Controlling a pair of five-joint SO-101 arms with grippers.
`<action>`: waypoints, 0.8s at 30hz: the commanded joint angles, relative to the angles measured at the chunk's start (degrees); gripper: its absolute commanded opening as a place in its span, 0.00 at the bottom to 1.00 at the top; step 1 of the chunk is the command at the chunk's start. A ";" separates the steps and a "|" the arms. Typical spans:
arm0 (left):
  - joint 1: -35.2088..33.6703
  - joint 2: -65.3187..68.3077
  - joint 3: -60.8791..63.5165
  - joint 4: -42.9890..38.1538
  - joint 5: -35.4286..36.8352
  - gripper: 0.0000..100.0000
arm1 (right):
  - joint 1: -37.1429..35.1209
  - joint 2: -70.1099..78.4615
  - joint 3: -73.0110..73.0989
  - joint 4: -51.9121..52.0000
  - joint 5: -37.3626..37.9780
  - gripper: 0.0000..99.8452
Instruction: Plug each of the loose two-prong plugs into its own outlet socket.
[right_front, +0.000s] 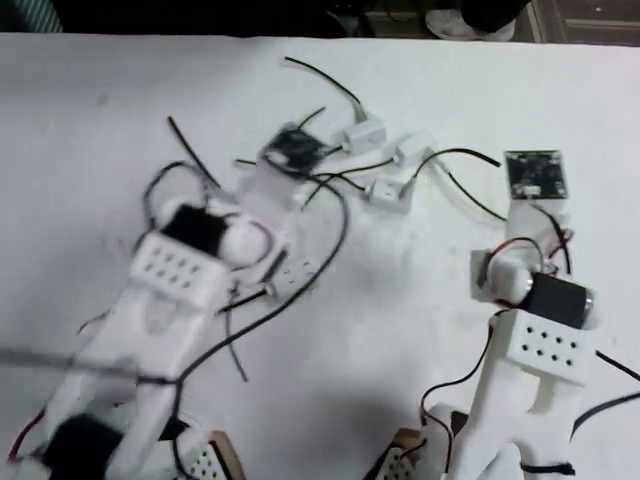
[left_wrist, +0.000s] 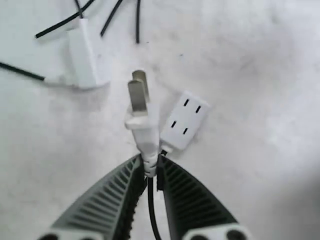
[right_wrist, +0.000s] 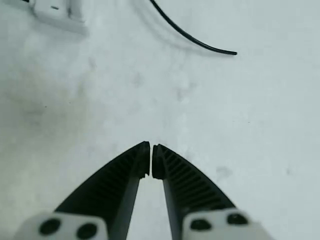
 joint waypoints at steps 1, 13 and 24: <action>6.37 10.15 -6.86 -3.16 0.97 0.02 | 3.91 -1.71 -4.04 -0.57 1.41 0.02; 13.67 22.37 -11.08 -1.23 0.97 0.18 | 7.25 -1.36 -5.01 -0.66 3.78 0.02; 5.41 8.04 -10.64 5.71 0.53 0.23 | 5.41 -1.63 -5.01 0.40 3.87 0.02</action>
